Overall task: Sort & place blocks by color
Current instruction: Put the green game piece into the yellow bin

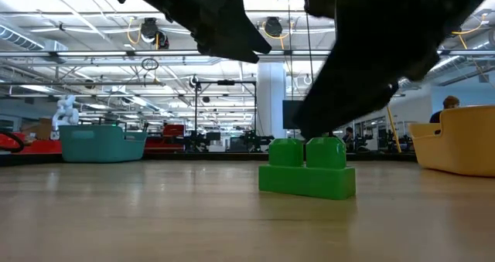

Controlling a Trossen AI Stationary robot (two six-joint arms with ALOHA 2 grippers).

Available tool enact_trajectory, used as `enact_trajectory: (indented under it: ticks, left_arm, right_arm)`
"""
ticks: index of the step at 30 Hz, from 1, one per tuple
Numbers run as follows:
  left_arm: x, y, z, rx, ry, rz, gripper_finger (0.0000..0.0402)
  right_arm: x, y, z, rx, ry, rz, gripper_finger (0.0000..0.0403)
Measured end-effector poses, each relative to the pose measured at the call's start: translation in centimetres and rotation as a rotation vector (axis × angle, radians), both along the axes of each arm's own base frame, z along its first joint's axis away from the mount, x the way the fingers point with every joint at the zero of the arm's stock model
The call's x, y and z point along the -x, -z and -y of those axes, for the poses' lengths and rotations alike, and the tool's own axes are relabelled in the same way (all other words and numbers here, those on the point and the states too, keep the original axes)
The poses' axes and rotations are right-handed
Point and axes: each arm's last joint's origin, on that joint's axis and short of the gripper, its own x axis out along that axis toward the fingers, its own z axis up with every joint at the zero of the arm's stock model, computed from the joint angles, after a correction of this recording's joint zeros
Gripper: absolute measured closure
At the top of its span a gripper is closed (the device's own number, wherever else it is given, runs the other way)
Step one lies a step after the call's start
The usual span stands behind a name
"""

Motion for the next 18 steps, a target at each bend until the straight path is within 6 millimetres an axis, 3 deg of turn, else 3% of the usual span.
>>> enact_trajectory:
  ticks: [10,15,18]
  left_arm:
    - [0.0,0.0,0.0,0.005,-0.003,-0.001,0.0107]
    - [0.1,0.1,0.2,0.017,-0.008,-0.006,0.0107]
    - [0.1,0.1,0.5,0.014,0.002,-0.01,0.0108]
  right_arm:
    - [-0.1,3.5,-0.1,0.038,0.032,-0.092,0.0149]
    - [0.2,3.8,0.1,0.054,0.051,-0.124,0.0155]
    - [0.5,3.6,0.4,0.076,0.055,-0.156,0.0179]
